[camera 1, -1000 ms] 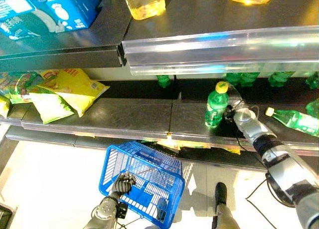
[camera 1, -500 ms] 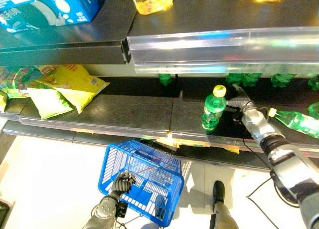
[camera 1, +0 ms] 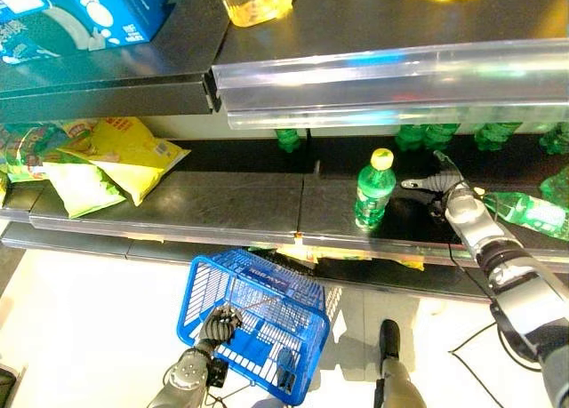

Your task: Pick up the snacks into the basket

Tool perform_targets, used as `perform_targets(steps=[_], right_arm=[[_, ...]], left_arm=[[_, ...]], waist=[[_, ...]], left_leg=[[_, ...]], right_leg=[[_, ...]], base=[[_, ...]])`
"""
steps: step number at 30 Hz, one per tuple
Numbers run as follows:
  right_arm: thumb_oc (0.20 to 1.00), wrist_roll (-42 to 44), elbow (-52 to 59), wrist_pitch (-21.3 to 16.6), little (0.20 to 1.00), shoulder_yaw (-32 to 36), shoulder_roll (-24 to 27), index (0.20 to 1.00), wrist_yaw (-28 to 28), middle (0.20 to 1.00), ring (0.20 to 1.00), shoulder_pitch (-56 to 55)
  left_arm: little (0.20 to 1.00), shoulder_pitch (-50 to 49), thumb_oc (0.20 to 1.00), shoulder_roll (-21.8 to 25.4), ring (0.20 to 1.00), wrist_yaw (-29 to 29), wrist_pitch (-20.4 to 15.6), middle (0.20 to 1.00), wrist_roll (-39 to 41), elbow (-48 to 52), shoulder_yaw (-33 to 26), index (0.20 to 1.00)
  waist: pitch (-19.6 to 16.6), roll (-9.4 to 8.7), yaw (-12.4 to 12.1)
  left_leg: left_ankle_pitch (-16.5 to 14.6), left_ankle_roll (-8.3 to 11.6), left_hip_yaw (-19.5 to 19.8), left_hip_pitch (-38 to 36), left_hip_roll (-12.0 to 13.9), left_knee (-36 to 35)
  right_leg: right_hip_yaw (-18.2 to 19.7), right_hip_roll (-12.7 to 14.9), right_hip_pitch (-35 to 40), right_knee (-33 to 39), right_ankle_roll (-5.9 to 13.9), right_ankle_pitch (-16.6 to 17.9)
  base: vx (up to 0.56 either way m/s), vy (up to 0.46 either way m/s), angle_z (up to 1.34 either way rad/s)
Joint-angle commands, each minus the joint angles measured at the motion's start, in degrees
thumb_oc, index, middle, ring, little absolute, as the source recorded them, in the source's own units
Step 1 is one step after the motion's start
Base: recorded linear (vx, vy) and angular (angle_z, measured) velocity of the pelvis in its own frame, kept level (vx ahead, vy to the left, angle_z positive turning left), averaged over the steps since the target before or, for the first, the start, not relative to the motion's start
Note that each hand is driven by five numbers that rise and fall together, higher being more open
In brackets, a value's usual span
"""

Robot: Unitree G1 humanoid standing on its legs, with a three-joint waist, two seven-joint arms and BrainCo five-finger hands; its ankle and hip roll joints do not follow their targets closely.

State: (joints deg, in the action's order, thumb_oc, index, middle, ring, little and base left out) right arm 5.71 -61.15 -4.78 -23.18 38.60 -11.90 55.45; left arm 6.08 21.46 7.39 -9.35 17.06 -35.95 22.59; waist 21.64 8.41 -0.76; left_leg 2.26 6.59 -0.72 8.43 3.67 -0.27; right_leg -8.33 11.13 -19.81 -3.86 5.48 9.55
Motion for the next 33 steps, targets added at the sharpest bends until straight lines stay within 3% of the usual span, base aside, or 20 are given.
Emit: perform_targets(steps=[1,3,5,6,7,12,19,25,30,33], right_arm=[[1.000,-1.4,2.3,-0.8,1.000,-2.1,3.8,1.000,-0.3,1.000,1.000,-3.4],[1.000,-3.2,7.6,-0.9,1.000,-3.3,5.1,1.000,1.4,1.000,1.000,-6.7],[1.000,-3.2,21.0,-2.2,1.000,-3.3,7.7,1.000,5.4,1.000,1.000,-15.6],[1.000,-3.2,21.1,-2.1,1.000,-3.1,7.7,1.000,5.4,1.000,1.000,-15.8],[1.000,-2.3,28.2,-3.4,1.000,-2.6,10.3,1.000,7.9,1.000,1.000,-21.1],[1.000,-3.3,37.2,-5.5,1.000,-3.2,16.7,1.000,12.7,1.000,1.000,-28.7],[1.000,-3.1,41.5,-6.3,1.000,-5.0,19.0,1.000,15.6,1.000,1.000,-31.3],[1.000,-3.3,39.9,-5.8,1.000,-7.3,14.7,1.000,14.6,1.000,1.000,-28.3],[1.000,-6.0,33.9,-4.1,1.000,-9.9,4.9,1.000,10.0,1.000,1.000,-19.6],[1.000,-6.1,30.2,-3.4,1.000,-10.0,2.0,1.000,8.6,1.000,1.000,-16.9]], left_arm=[[0.200,-0.7,0.200,3.6,0.200,1.3,-2.7,0.200,-0.4,4.5,0.0,0.200],[0.200,-1.3,0.200,3.9,0.200,1.1,-2.5,0.200,-0.6,4.6,-0.9,0.200],[0.200,-3.3,0.200,5.1,0.200,0.4,-2.4,0.200,-1.1,6.6,-2.7,0.200],[0.200,-3.3,0.200,5.1,0.200,0.4,-2.4,0.200,-1.1,6.7,-2.6,0.200],[0.200,-4.4,0.200,6.0,0.200,-0.1,-2.5,0.200,-1.9,7.0,-3.5,0.200],[0.200,-5.2,0.200,7.6,0.200,-1.1,-3.0,0.200,-3.4,8.0,-3.9,0.200],[0.200,-4.9,0.200,8.3,0.200,-1.3,-3.5,0.200,-3.8,8.6,-3.7,0.200],[0.200,-4.7,0.200,8.3,0.200,-1.2,-3.5,0.200,-3.7,8.9,-3.0,0.200],[0.200,-2.5,0.200,7.0,0.200,-0.1,-3.5,0.200,-2.9,7.7,-1.6,0.200],[0.200,-2.1,0.200,6.5,0.200,0.1,-3.4,0.200,-2.6,7.0,-1.3,0.200]], waist=[[-1.1,-2.05,0.0],[-0.9,-2.50,0.5],[-0.4,-3.53,1.4],[-0.4,-3.54,1.3],[-0.3,-4.20,1.9],[-0.1,-5.43,2.2],[-0.2,-5.81,2.4],[-0.3,-5.26,2.0],[-0.2,-4.07,0.9],[-0.1,-3.72,0.6]], left_leg=[[-0.2,0.66,2.2,3.8,-0.2,2.2],[-0.3,0.65,2.1,3.8,-0.1,2.3],[-0.5,0.59,2.0,4.0,0.0,2.6],[-0.5,0.59,2.0,4.0,0.0,2.6],[-0.7,0.59,1.9,4.0,0.1,2.8],[-0.9,0.66,1.7,4.2,0.3,3.2],[-1.1,0.85,1.6,4.1,0.3,3.5],[-0.8,0.96,1.6,4.2,0.3,3.4],[-0.7,0.96,1.4,4.8,0.0,4.0],[-0.7,0.93,1.5,4.9,-0.1,4.0]], right_leg=[[3.9,1.1,-2.2,-10.5,5.21,-10.3],[3.9,1.1,-2.2,-10.4,5.20,-10.2],[4.2,0.9,-2.4,-10.3,5.31,-9.9],[4.2,0.9,-2.5,-10.3,5.32,-9.9],[4.3,0.9,-2.5,-10.2,5.44,-9.9],[4.5,0.9,-2.8,-10.1,5.57,-9.7],[4.9,0.8,-2.8,-10.1,5.60,-9.8],[4.9,0.9,-2.9,-10.3,5.49,-9.7],[4.9,1.1,-3.2,-10.1,5.38,-9.5],[4.8,1.1,-3.3,-10.2,5.32,-9.4]], base=[[0.00,0.000,0.00],[0.01,-0.015,0.00],[0.01,-0.016,-0.01],[0.02,-0.028,-0.05],[0.01,-0.018,-0.04],[0.01,-0.015,-0.05],[0.00,-0.005,-0.02],[-0.01,-0.001,-0.02],[-0.02,0.007,-0.03],[-0.03,0.013,0.00]])
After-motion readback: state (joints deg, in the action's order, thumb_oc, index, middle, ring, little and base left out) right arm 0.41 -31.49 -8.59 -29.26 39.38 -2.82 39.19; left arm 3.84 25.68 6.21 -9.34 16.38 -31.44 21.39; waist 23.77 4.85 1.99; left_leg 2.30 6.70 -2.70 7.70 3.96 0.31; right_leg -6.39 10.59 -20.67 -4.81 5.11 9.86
